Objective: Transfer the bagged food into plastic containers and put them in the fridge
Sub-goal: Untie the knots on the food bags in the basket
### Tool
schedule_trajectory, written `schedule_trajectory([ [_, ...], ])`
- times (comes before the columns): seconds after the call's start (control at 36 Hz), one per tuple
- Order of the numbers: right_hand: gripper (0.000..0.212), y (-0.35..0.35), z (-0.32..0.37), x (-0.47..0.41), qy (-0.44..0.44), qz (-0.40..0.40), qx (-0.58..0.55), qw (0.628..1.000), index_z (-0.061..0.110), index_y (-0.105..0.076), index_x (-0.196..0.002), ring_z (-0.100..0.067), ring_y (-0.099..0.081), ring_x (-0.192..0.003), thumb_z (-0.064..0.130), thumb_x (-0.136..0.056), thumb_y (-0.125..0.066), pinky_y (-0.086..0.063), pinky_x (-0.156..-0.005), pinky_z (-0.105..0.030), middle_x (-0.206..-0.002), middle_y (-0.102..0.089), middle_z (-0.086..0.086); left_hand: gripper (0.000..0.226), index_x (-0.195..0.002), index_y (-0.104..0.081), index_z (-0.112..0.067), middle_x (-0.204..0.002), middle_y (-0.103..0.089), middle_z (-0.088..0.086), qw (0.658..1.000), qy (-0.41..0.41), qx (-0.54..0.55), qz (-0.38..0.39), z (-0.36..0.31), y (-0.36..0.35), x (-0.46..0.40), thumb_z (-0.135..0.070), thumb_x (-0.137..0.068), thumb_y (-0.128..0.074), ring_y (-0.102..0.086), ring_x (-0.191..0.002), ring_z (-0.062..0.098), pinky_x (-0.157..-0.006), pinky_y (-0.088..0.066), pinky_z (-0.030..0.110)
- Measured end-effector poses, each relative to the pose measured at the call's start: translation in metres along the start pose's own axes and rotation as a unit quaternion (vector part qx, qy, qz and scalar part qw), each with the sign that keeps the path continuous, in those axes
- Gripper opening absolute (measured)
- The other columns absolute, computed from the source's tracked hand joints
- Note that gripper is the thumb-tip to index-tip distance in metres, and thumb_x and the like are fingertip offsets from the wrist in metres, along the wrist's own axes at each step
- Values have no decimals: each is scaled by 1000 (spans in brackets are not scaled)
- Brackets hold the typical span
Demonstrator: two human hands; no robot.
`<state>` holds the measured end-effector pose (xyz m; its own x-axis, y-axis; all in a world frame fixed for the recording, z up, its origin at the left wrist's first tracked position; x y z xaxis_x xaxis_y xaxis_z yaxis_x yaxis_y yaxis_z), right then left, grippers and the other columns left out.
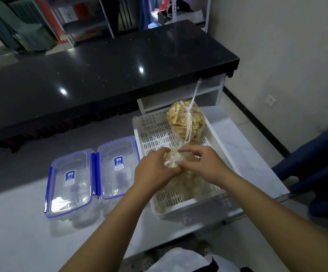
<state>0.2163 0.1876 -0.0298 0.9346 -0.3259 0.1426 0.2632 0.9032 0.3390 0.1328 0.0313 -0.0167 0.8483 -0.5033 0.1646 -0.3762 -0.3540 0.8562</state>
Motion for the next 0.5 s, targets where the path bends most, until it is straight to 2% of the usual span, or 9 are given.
schedule_trajectory([
  [0.11,32,13,-1,8,8,12,46,999,32,-73,-115,-3,-57,-116,24,-83,-76,-48,-99,-27,-123,-66,15,68,-126,-55,-44,-118,-60,-7,999,2,45,23,0,-5,22,-75,-66,-59,-62,-105,17,-87,-53,39],
  [0.19,31,16,-12,22,6,25,67,997,36,-72,-113,3,-56,-117,24,-86,-75,-48,-104,-26,-124,-64,21,56,-129,-54,-47,-117,-59,-9,998,-25,54,34,11,-12,36,-66,-77,-63,-61,-106,15,-90,-53,40],
  [0.31,40,3,-27,46,23,5,76,997,49,-61,-126,24,-33,-127,30,-92,-70,-29,-108,-7,-145,-42,28,61,-143,-49,-42,-125,-53,-9,991,-87,68,80,27,-10,41,-55,-86,-67,-54,-117,15,-100,-47,38],
  [0.33,41,-3,-30,51,24,-1,72,997,48,-58,-130,23,-29,-131,31,-93,-68,-26,-108,-7,-148,-37,28,60,-142,-50,-42,-125,-54,-10,989,-89,82,86,30,-9,41,-53,-87,-68,-54,-117,13,-101,-47,37],
  [0.42,43,-15,-33,59,12,-42,53,998,43,-56,-137,5,-28,-142,32,-96,-64,-28,-111,-18,-155,-34,21,53,-138,-57,-37,-126,-54,-13,985,-99,114,78,33,-4,42,-49,-87,-70,-55,-116,6,-103,-46,32],
  [0.5,48,-18,-28,60,6,-70,26,997,42,-52,-139,4,-36,-138,26,-95,-65,-35,-107,-19,-148,-42,22,45,-132,-62,-34,-126,-54,-17,981,-127,134,67,31,2,42,-43,-89,-71,-52,-117,-2,-102,-44,25],
])
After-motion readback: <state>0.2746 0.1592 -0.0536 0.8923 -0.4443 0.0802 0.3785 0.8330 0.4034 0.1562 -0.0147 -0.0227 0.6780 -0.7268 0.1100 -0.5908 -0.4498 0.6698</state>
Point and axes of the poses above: each hand's wrist, its own x-axis away from the middle knuckle, its own y-axis out of the back of the hand, z = x × y, the point moved 1 cm from there along -x, towards the middle knuckle
